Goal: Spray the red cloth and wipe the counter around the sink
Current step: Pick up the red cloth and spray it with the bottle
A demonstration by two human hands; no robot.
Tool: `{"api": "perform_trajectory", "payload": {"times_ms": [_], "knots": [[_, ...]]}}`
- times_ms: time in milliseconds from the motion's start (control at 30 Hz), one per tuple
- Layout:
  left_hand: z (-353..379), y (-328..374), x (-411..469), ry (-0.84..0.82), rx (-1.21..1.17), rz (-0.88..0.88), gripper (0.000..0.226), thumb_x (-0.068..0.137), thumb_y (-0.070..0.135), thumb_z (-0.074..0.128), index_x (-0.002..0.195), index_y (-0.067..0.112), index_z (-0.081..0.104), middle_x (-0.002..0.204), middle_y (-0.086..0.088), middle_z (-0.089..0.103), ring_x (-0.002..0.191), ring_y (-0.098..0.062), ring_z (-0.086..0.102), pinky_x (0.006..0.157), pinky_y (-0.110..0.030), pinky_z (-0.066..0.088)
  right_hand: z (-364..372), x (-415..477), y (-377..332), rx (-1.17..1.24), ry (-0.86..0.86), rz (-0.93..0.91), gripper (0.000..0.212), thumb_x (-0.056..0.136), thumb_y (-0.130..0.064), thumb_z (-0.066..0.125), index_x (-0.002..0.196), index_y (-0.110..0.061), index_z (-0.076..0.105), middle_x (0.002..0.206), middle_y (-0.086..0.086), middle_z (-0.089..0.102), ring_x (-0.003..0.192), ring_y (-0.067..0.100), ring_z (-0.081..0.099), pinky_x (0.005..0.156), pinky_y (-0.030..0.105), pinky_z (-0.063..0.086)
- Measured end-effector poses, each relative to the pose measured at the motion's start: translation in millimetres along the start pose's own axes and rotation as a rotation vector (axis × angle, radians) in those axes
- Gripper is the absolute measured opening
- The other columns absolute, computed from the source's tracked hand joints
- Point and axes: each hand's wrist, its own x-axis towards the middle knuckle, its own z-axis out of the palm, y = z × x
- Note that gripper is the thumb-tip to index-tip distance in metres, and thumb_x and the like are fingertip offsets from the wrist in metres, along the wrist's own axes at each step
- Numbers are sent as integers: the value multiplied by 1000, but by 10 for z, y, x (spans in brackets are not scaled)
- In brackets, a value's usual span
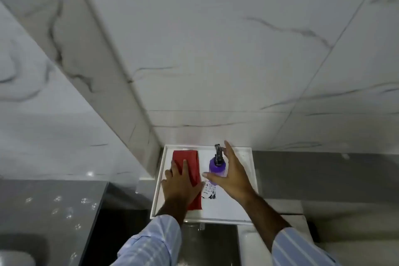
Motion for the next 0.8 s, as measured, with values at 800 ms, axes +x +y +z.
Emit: {"api": "perform_trajectory", "payload": {"times_ms": [800], "knots": [[-687,-138,-741,-545,-2271,-260,63,93,47,52,116,-8,75,111,-30,73,94,-43,70,93,-51,51,-337,-618,-1261,209,-273,313,51,81,-12,82,127,-28,65,100,20,77,64,20,69,62,31,58]]}}
